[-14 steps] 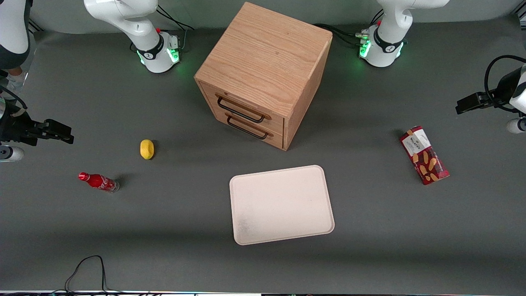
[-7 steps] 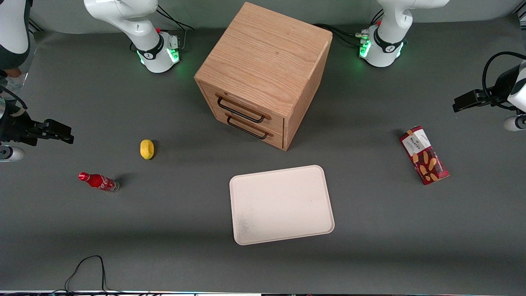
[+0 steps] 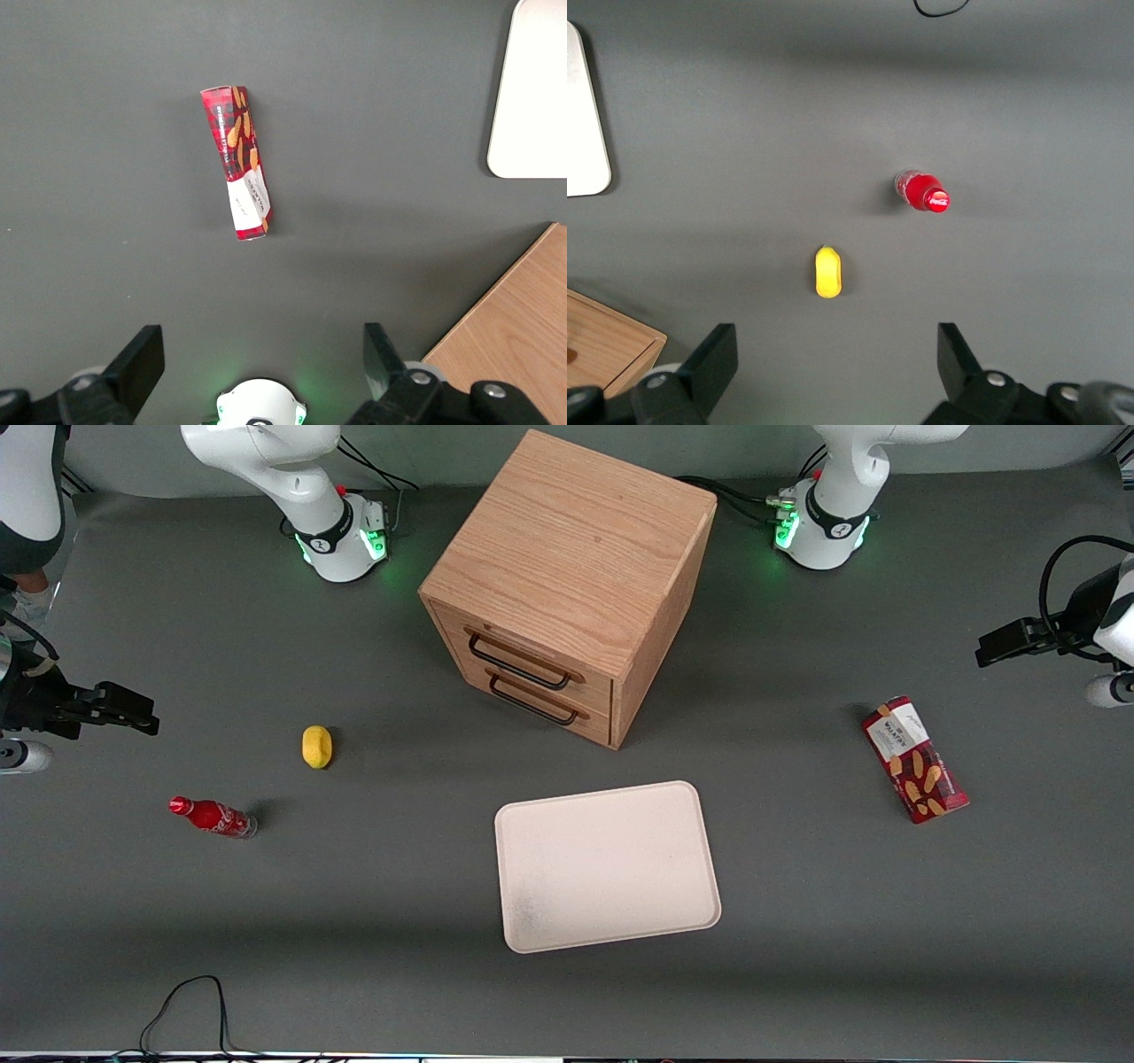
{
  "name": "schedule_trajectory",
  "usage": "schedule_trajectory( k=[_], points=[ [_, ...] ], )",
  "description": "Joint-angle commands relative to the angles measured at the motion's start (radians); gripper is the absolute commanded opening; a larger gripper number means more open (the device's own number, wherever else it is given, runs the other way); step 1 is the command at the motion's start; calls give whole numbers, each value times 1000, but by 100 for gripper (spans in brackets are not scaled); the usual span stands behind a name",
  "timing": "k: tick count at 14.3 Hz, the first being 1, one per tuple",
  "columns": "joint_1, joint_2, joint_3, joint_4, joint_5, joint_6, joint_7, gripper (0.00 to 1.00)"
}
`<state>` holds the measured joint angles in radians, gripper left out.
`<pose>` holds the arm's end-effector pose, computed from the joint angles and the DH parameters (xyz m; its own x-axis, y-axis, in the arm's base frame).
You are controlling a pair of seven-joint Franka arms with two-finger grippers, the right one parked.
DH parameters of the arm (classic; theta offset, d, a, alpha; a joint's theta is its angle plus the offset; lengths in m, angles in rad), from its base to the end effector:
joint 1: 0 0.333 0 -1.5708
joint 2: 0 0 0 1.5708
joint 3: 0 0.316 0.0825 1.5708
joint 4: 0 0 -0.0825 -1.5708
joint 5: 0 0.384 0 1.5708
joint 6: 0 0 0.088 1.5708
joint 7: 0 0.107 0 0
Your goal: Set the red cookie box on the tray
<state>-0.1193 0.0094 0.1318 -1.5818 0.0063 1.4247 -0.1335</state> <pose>0.5401 0.0072 0.6028 0.9757 0.1464 -0.1632 0.1435 -0.9892 -0.0295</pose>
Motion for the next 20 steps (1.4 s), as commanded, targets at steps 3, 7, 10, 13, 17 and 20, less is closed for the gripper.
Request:
schedule_trajectory(
  k=[3,7,10,13,17,20],
  points=[
    [65,-2,35,57,-15,-70,30,100],
    [202,-2,35,59,-20,-73,161,100],
    [268,-3,35,59,-22,-108,161,100],
    [276,3,35,56,-26,-124,147,100],
    [267,14,32,48,-77,-127,39,98],
    [250,24,26,10,-78,-86,25,98]
  ],
)
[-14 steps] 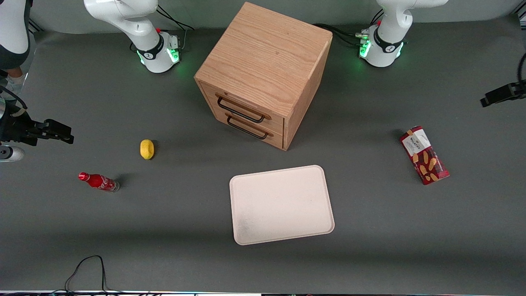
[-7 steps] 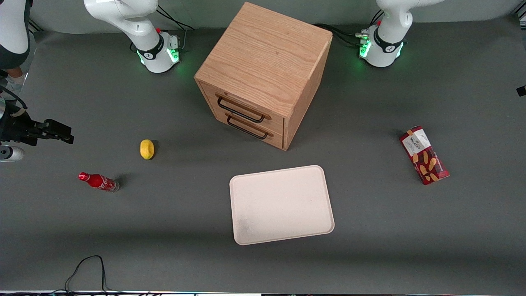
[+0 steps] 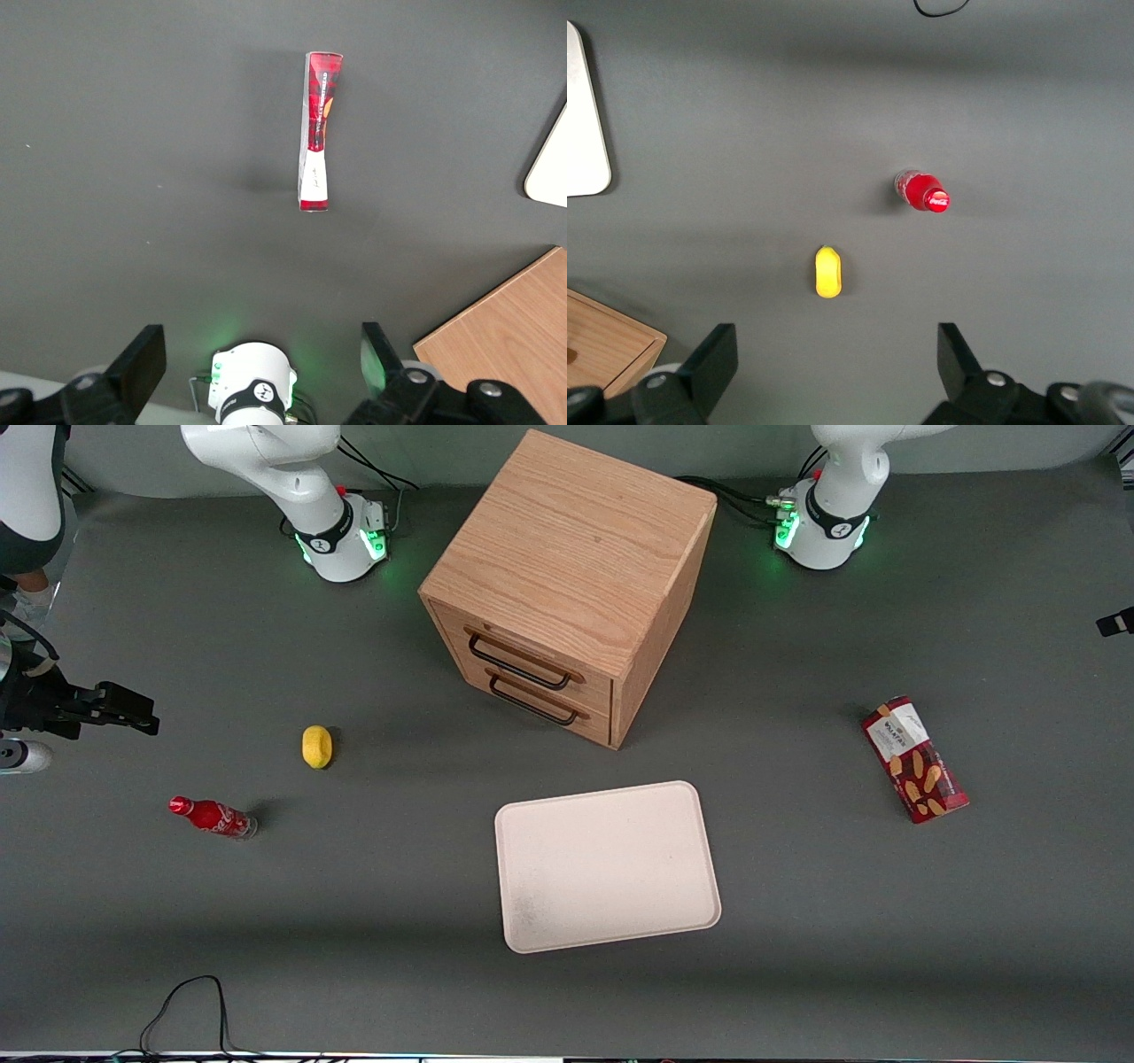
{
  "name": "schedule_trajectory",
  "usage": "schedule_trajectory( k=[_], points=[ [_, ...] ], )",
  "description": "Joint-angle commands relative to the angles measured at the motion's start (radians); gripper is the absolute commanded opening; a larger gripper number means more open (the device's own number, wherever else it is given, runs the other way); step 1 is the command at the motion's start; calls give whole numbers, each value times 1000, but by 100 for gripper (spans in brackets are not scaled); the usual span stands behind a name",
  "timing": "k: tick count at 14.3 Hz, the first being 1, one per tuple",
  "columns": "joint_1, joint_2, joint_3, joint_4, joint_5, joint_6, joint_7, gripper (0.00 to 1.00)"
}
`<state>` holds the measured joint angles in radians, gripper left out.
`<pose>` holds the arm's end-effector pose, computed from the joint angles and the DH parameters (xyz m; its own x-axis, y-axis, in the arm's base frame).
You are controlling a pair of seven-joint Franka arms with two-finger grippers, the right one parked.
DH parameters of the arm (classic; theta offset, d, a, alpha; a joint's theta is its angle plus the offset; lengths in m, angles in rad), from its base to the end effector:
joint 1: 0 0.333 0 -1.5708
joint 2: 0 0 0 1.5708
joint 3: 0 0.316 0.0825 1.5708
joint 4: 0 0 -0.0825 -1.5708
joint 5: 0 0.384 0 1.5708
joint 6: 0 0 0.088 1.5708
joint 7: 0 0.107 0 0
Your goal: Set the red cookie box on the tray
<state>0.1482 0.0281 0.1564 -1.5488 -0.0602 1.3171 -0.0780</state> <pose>0.5114 0.1516 0.6011 0.9001 0.3499 -0.2597 0.3710 -0.9280 0.0357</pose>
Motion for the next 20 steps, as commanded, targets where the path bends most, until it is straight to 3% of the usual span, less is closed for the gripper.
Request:
schedule_trajectory(
  k=[1,7,20],
  points=[
    [-31,9,2,-54,-10,55,-37,98],
    [-65,35,2,-305,-9,397,-68,98],
    [-136,285,2,-547,-9,968,-118,98]
  ],
)
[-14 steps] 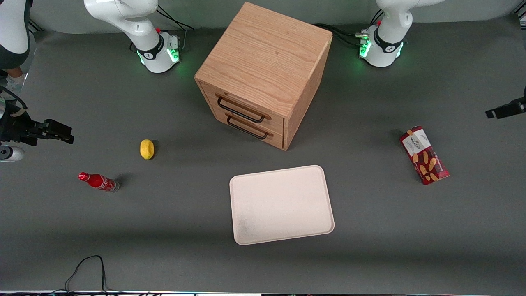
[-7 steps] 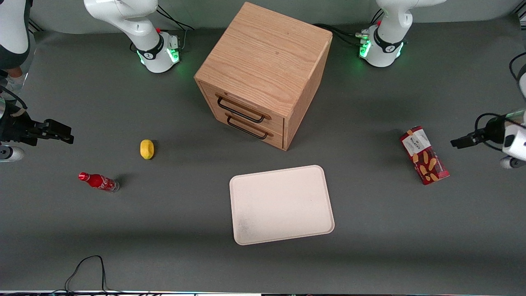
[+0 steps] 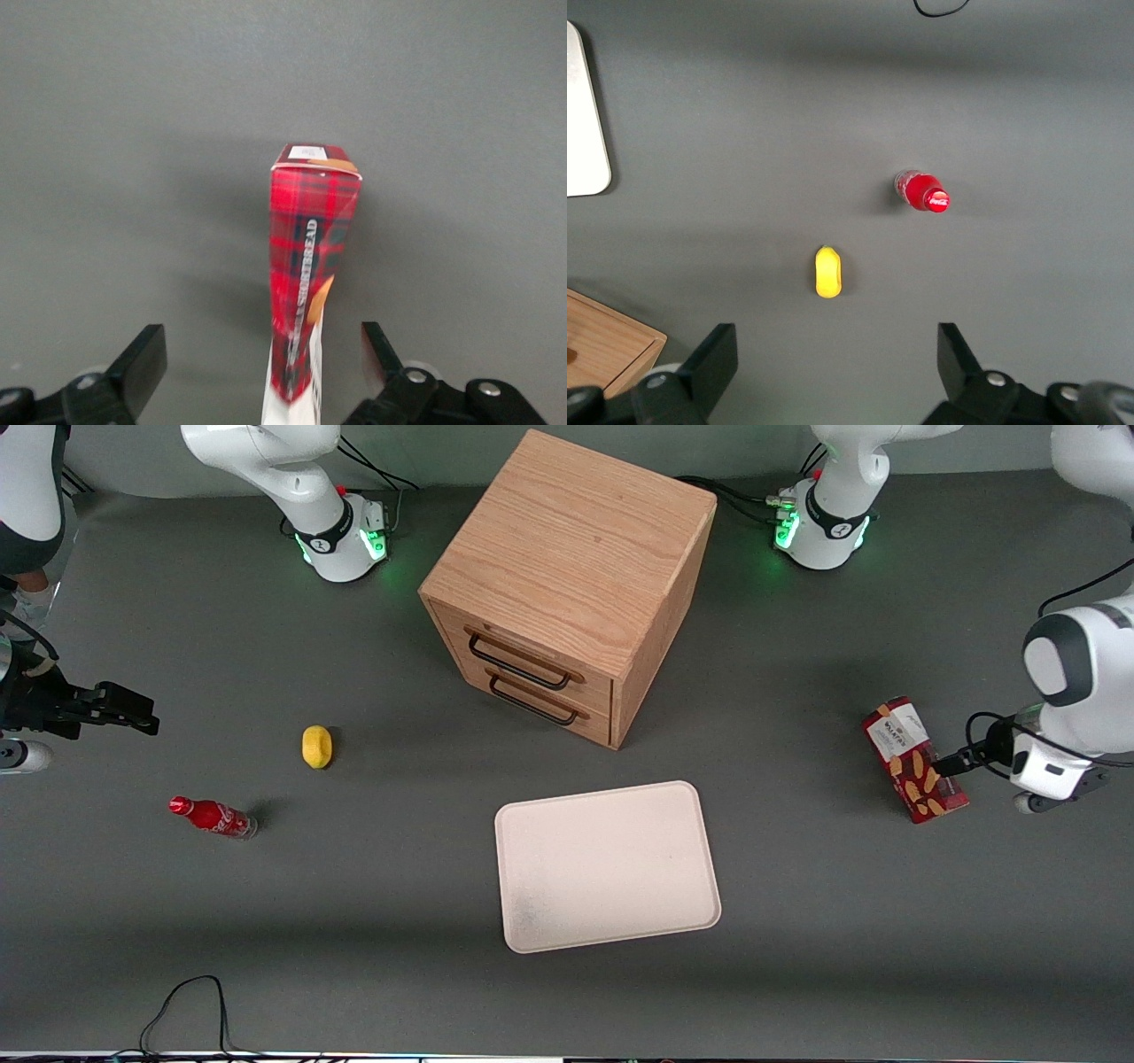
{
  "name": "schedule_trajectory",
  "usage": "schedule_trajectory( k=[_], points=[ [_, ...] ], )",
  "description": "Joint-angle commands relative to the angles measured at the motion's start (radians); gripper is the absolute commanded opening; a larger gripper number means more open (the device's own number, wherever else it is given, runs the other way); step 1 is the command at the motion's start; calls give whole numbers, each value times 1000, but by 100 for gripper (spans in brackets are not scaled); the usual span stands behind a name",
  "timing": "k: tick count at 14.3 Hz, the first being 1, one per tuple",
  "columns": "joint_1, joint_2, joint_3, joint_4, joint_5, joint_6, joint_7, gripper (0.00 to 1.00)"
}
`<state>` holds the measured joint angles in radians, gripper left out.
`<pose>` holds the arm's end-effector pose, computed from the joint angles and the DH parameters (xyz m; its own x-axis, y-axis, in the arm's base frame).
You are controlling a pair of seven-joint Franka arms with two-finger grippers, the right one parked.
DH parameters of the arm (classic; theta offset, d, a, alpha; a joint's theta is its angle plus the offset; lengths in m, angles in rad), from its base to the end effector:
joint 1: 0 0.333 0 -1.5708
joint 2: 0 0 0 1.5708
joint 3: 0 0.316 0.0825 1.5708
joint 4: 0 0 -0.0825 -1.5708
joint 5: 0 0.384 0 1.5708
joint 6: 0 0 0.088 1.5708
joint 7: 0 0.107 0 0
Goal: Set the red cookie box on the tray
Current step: 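Lower the left gripper onto the red shortbread box and close it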
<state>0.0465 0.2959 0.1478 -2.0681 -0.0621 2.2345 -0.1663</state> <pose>0.5627 0.1075 0.2797 0.9142 0.3860 -0.1236 0.3866 -0.9220 -0.0200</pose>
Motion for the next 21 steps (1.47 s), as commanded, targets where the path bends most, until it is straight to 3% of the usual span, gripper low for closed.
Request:
schedule_trajectory(
  k=[1,10,11,12,13,21],
  points=[
    [-37,34,10,-27,-7,71,-38,98],
    [-45,63,9,-33,-5,91,-39,98],
    [-45,63,9,-35,-5,92,-38,86],
    [-43,62,9,-38,-5,91,-30,8],
    [-56,62,9,-37,-5,89,-32,0],
    [-63,49,9,-37,-5,71,-30,0]
  ],
)
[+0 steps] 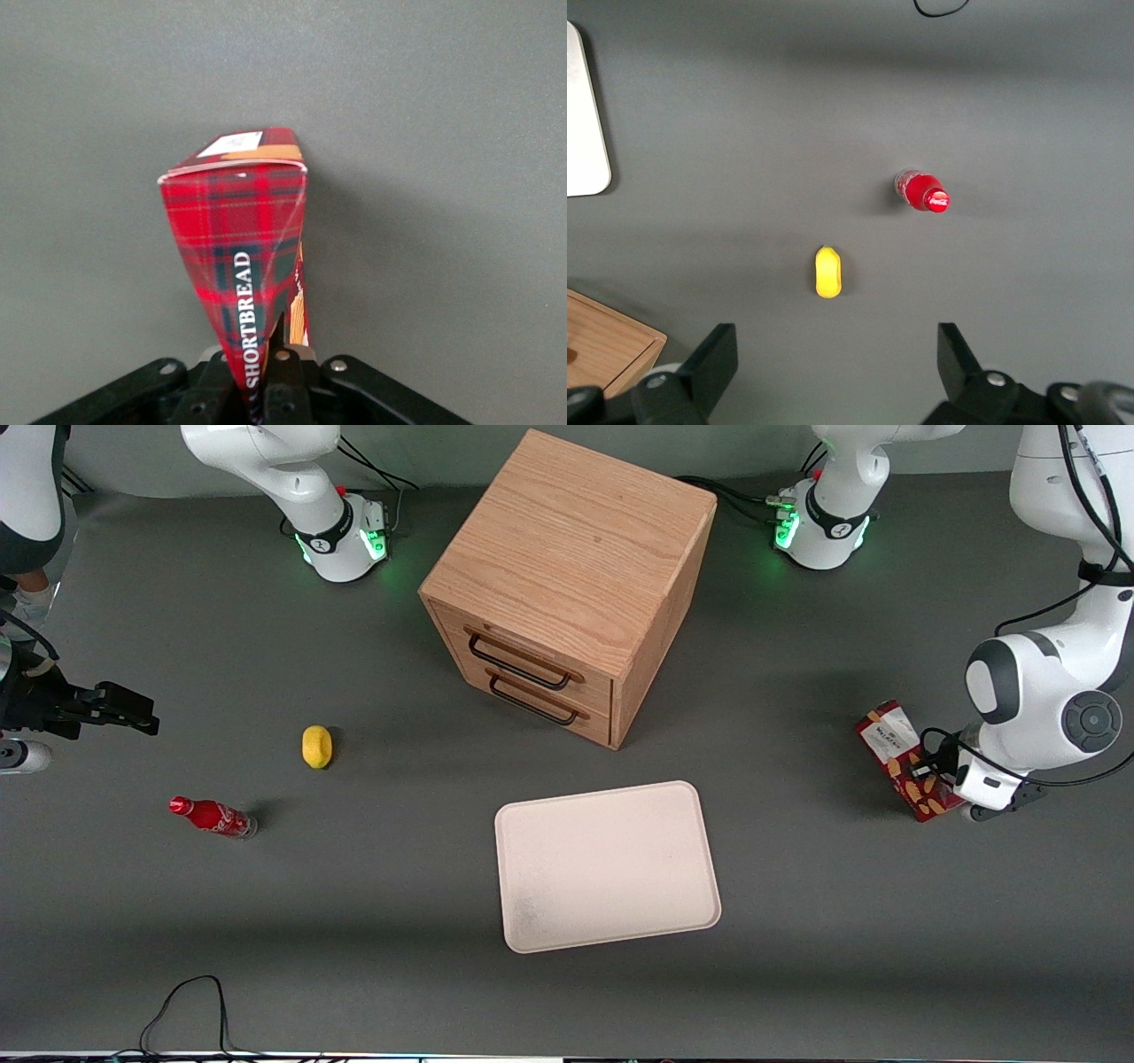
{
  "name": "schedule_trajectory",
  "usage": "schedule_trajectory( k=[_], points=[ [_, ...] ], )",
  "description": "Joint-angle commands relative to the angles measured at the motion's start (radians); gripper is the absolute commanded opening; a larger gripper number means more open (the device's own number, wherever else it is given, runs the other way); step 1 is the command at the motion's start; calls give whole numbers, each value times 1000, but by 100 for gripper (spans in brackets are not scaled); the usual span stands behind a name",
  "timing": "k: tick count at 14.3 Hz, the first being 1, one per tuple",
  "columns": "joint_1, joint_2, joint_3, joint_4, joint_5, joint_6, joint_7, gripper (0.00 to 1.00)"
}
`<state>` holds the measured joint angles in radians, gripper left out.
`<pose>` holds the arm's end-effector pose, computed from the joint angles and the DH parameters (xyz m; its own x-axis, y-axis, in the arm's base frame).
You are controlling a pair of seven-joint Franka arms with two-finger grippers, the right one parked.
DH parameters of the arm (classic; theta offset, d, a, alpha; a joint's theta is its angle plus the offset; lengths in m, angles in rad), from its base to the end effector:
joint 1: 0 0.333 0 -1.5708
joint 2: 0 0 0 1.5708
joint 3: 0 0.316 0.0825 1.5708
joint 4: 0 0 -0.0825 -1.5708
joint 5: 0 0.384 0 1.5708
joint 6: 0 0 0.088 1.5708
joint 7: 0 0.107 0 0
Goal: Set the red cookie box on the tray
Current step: 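Lift the shortbread box upright with the left gripper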
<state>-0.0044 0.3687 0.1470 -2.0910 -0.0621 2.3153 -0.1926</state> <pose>0.5634 0.0793 0.2355 0.9214 0.3650 -0.1336 0.3630 -0.9309 -0.0398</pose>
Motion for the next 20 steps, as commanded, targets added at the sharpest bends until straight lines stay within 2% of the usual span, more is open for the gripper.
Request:
schedule_trajectory(
  k=[1,4,6,9,12,14,18,20],
  points=[
    [-13,-33,9,-14,-5,-17,2,0],
    [-17,-120,9,5,4,-137,1,0],
    [-23,-209,8,60,10,-303,-8,0],
    [-29,-234,0,300,33,-641,-11,0],
    [-32,-229,-27,510,76,-835,-13,0],
    [-32,-229,-52,581,76,-892,-14,0],
    [-42,-209,-73,624,73,-878,-16,0],
    [-54,-136,-112,702,67,-879,-56,0]
  ],
)
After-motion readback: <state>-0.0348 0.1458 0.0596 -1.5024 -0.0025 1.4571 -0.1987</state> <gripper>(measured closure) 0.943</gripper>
